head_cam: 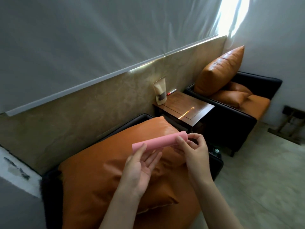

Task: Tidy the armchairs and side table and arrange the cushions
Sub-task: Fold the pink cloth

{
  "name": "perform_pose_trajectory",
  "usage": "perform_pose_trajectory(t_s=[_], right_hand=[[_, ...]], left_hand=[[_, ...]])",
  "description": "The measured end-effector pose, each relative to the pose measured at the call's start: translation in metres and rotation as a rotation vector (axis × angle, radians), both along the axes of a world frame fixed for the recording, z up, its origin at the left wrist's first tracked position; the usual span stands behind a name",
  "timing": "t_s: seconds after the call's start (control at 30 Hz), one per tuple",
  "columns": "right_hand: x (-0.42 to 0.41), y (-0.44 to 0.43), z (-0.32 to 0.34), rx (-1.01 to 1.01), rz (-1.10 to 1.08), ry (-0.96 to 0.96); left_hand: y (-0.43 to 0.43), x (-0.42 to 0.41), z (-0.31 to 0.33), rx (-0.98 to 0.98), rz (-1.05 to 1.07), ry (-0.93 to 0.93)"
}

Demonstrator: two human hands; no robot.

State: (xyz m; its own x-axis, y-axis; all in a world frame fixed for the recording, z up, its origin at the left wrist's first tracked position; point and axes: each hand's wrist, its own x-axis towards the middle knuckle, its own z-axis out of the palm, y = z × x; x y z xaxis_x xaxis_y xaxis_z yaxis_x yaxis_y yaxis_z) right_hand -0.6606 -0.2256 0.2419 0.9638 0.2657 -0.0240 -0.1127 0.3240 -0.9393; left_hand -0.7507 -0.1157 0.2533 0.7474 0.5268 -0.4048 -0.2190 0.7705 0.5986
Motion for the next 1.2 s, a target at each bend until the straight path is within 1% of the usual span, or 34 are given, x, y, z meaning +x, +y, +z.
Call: perform_pose_trajectory(t_s=[0.17,0.33,0.5,0.63,0.8,1.0,1.2], right_hand=[[0.049,-0.043,-0.006,-0.014,-0.086,-0.027],[0.118,-0.109,-0.008,-0.027,-0.186,-0.055],[0.185,-0.171,-0.013,-0.027,-0.236,-0.044],[0.218,-0.21,-0.022,-0.014,-0.257,-0.002],[0.24,-0.235,-0.029,0.03,-0.262,0.069],[0.262,-0.257,-0.028,0.042,-0.298,0.097],[0.288,-0.249,-0.027,0.05,-0.281,0.107]], left_hand=[[-0.038,0.057,-0.001,0.032,-0.016,0.007],[-0.104,0.132,-0.002,0.047,-0.082,0.023],[-0.165,0.202,-0.006,0.02,-0.129,0.038],[-0.199,0.235,-0.009,-0.036,-0.146,0.066],[-0.222,0.262,-0.013,-0.025,-0.166,0.081],[-0.241,0.287,-0.014,-0.022,-0.216,0.09],[-0.227,0.311,-0.018,0.018,-0.221,0.103]])
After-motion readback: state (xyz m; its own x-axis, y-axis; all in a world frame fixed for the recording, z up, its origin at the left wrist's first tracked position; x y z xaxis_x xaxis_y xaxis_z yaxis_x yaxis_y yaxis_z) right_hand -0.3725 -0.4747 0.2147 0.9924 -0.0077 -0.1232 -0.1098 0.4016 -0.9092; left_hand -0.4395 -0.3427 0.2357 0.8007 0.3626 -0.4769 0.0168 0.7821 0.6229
